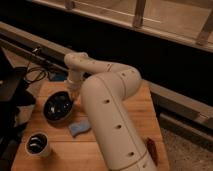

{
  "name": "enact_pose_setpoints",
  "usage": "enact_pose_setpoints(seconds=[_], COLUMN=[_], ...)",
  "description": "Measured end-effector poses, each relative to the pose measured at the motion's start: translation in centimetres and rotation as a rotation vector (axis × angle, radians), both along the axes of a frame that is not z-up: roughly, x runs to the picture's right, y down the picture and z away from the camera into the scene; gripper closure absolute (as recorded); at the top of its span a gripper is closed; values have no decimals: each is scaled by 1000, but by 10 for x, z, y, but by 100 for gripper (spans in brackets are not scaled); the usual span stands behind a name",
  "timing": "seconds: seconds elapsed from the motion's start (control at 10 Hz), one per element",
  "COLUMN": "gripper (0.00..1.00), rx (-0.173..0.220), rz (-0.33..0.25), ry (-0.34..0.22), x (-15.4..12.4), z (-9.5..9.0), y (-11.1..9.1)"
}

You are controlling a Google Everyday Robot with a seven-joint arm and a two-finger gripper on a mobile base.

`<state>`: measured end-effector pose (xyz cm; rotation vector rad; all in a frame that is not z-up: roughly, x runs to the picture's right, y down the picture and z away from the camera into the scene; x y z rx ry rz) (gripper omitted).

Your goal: Drag the ceramic bowl in a circle

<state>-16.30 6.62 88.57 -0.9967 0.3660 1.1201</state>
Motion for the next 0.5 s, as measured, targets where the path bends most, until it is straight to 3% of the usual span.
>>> enact_pose_setpoints(seconds=[0.3, 0.5], gripper=[100, 99], rx=[-34, -8], rz=[51, 87], ry=[87, 112], x=[70, 106], z=[-1, 1], y=[4, -8])
